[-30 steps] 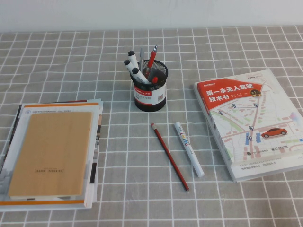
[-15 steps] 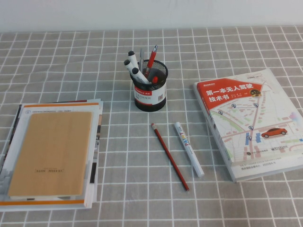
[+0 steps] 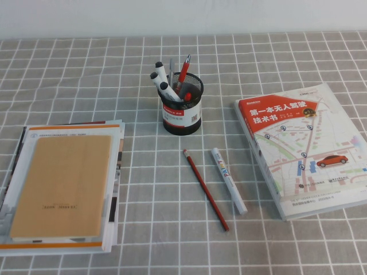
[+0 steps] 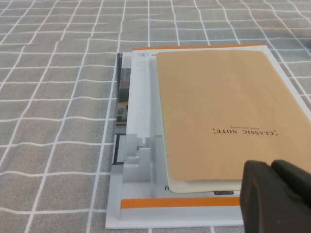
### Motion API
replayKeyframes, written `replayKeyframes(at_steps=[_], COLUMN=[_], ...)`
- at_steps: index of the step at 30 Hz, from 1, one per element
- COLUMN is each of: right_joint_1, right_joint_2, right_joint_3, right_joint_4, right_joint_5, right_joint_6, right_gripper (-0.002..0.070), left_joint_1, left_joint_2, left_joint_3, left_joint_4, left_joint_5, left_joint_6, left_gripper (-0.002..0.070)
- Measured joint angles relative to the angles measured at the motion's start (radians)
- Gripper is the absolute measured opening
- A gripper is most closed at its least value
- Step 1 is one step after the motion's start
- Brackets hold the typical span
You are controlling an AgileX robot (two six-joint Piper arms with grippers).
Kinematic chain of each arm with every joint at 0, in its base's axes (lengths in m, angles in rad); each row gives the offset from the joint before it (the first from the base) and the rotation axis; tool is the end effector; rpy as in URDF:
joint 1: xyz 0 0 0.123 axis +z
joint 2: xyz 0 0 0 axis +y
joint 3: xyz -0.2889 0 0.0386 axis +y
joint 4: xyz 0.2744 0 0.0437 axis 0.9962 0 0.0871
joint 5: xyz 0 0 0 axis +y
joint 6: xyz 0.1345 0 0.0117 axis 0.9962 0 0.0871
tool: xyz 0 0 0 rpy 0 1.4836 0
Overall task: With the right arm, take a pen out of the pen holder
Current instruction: 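Take a marker out of the pen holder and lay it on the table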
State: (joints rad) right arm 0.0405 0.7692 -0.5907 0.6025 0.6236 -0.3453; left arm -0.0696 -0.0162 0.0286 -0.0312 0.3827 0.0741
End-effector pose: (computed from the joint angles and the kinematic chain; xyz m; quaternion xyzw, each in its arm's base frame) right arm 0.1983 0.0528 0.2713 -0.0221 0.8810 0.1945 0.4308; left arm 0.1137 -0.0095 0.1563 0.0497 0.8056 -0.0119 0.5903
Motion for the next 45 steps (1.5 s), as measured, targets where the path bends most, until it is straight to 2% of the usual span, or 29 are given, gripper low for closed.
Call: replayKeyframes(at_steps=[3, 8, 13, 18, 25, 29, 33, 38, 45], right_joint_1=[0.068, 0.243, 0.423, 0.523, 0.54, 0.54, 0.54, 0.54, 0.54], right_joint_2=[0.074, 0.197, 0.342, 0.47, 0.593, 0.677, 0.777, 0.947, 1.114], right_joint_3=[-0.04, -0.105, -0.134, -0.137, -0.137, -0.129, -0.129, -0.129, -0.143], right_joint_4=[-0.019, -0.065, -0.191, -0.358, -0.667, -0.723, -0.777, -0.806, -0.834], right_joint_5=[-0.055, -0.219, -0.418, -0.648, -1.007, -1.265, -1.466, -1.708, -1.749], right_joint_6=[-0.002, 0.012, 0.109, 0.223, 0.482, 0.519, 0.523, 0.521, 0.474], right_gripper=[-0.0013, -0.0012, -0.0011, 0.0023, 0.0174, 0.0285, 0.0361, 0.0396, 0.0399], left_joint_1=[0.0, 0.0, 0.0, 0.0, 0.0, 0.0, 0.0, 0.0, 0.0], left_joint_2=[0.0, 0.0, 0.0, 0.0, 0.0, 0.0, 0.0, 0.0, 0.0], left_joint_3=[0.0, 0.0, 0.0, 0.0, 0.0, 0.0, 0.0, 0.0, 0.0], left_joint_4=[0.0, 0.0, 0.0, 0.0, 0.0, 0.0, 0.0, 0.0, 0.0], left_joint_5=[0.0, 0.0, 0.0, 0.0, 0.0, 0.0, 0.0, 0.0, 0.0], left_joint_6=[0.0, 0.0, 0.0, 0.0, 0.0, 0.0, 0.0, 0.0, 0.0], left_gripper=[-0.0003, -0.0003, -0.0003, -0.0003, -0.0003, -0.0003, -0.0003, -0.0003, -0.0003])
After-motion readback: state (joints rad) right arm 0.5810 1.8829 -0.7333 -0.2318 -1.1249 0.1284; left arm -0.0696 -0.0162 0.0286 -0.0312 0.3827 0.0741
